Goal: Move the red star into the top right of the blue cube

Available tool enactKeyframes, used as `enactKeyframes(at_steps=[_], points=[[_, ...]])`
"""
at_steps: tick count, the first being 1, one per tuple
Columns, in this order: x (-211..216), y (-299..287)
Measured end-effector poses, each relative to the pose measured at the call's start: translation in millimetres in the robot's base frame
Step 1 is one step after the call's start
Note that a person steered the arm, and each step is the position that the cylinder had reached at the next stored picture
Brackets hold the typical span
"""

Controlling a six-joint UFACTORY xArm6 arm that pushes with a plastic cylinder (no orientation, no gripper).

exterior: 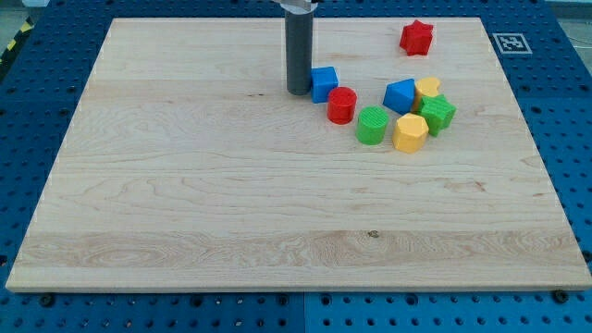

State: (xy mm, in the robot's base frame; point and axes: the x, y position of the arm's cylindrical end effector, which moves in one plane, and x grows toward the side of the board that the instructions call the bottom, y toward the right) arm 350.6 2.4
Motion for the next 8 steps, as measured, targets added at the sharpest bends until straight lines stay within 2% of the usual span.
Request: enactKeyframes(at_steps=[1,3,5,6,7,8], points=[[-2.0,0.8],[-39.8,9.3],[-42.1,41.7],[-86.4,50.9],[-99.6,105.1],[-93.5,141.5]])
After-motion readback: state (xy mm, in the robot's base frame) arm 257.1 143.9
